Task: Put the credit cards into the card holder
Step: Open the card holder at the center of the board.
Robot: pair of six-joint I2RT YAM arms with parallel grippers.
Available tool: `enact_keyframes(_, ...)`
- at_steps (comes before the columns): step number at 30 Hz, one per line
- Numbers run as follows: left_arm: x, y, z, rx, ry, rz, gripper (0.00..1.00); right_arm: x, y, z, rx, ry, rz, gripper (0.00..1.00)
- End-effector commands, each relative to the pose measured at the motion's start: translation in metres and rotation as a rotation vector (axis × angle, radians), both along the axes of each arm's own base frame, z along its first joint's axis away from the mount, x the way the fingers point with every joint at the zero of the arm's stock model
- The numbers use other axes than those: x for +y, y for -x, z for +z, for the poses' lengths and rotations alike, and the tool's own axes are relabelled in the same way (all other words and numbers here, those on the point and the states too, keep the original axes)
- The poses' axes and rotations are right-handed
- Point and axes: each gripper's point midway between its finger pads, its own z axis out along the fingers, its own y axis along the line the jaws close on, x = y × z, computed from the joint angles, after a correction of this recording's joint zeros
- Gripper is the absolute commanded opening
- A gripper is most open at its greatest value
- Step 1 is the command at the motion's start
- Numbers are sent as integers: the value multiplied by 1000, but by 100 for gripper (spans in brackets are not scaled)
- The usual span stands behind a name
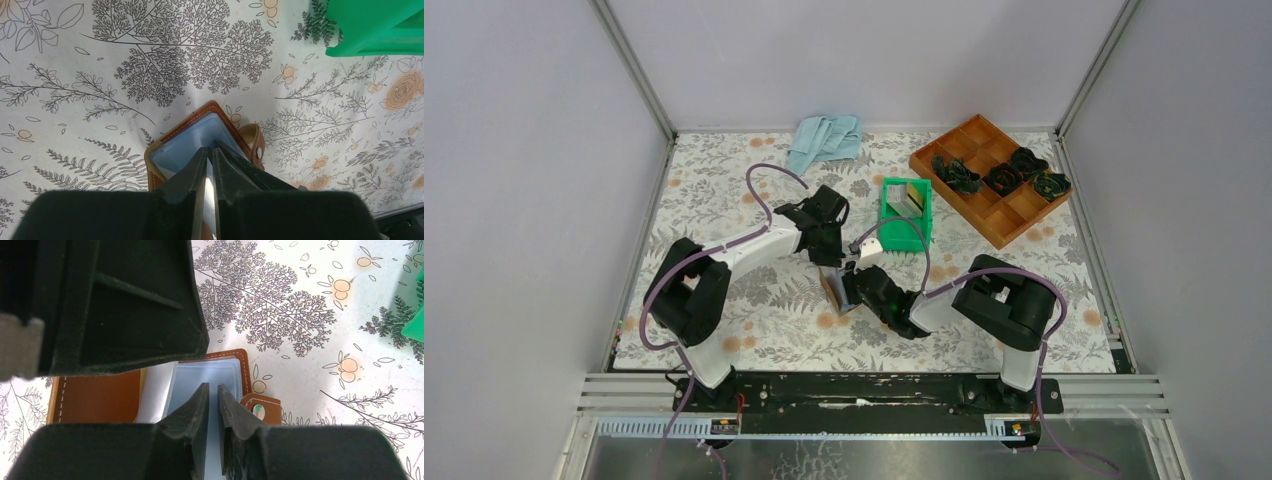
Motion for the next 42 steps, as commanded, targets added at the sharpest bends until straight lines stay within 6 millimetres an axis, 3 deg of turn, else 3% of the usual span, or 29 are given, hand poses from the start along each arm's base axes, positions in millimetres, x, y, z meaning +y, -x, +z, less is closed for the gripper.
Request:
enact_keyframes(1,0,2,9,4,7,-29,14,-10,5,-18,6,76,-7,19)
enact_keyframes(22,17,22,24,4,-20,-56,11,-9,5,-21,14,88,-7,19)
enact_keyframes(34,34,46,16,27,-43,-57,10,-8,6,-23,17,92,-2,19)
enact_keyframes(42,33,11,39,-96,-68,16,12,-7,7,-22,14,95,-1,19)
